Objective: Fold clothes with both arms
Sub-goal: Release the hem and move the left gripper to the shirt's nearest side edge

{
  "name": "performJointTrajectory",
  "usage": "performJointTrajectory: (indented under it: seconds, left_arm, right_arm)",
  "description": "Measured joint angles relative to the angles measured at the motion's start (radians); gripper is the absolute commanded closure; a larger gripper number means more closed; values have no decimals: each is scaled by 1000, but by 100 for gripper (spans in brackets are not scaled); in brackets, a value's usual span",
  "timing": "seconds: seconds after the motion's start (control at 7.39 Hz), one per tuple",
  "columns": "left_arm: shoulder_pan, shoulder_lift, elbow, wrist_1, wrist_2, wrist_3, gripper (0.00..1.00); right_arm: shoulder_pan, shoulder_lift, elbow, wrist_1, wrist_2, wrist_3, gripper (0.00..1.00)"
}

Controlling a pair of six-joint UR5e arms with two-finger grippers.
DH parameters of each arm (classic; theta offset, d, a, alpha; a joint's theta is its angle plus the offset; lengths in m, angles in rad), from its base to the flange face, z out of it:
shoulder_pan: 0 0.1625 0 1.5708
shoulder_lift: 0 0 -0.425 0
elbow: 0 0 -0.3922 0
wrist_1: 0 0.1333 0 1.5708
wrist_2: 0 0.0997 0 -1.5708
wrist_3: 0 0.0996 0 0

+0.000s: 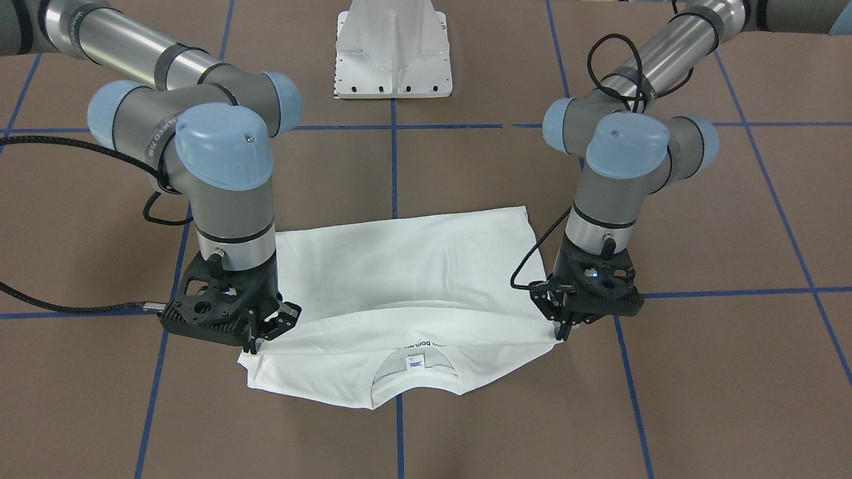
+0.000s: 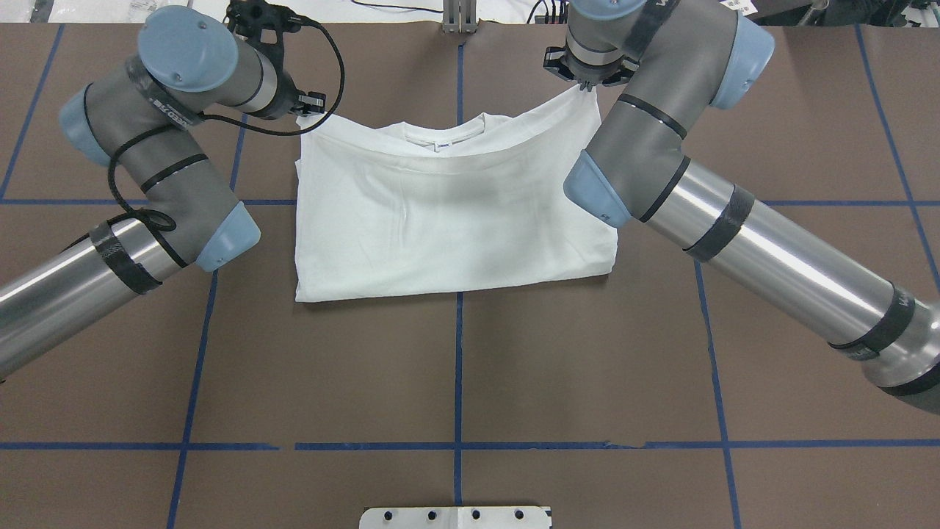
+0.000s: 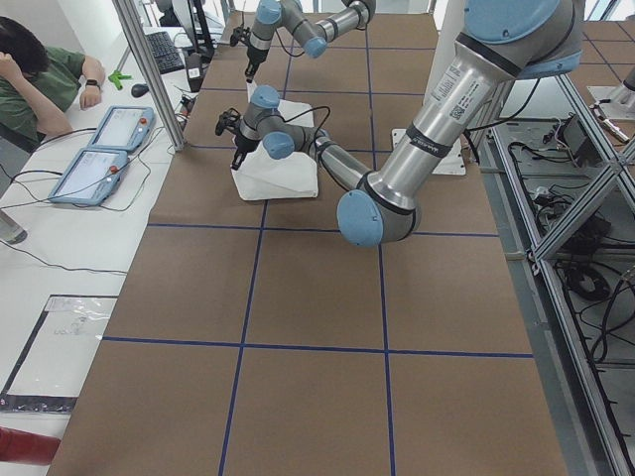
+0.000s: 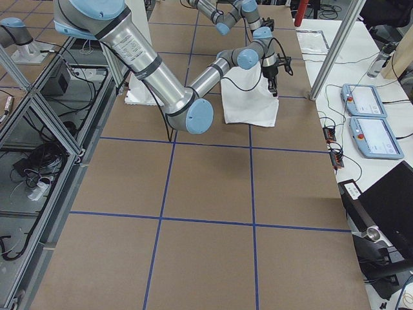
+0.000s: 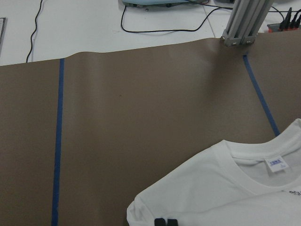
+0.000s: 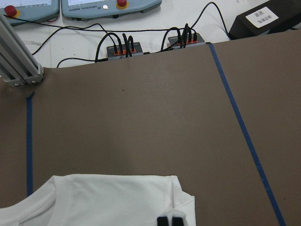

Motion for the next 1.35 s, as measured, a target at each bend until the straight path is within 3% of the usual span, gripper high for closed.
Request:
performJointTrajectory:
  seconds: [0.27, 0.81, 0.95, 1.08, 1.35]
  left_arm:
    - [47, 0, 57, -42, 18, -2, 100]
    - [76, 17, 65, -50, 37, 7, 100]
    - [72, 19, 63, -50, 38, 35, 100]
    - [65, 20, 62, -49, 38, 70, 1]
    - [60, 28, 57, -60, 36, 105, 0]
  right_arm:
    - [-45, 3, -85, 40, -40, 1, 100]
    - [-76, -10, -153, 99, -76, -4, 100]
    - [-74, -11, -155, 104, -76, -6, 83]
    - [-73, -12, -156, 106, -76, -7, 1]
    - [-71, -24, -154, 128, -75, -19, 0]
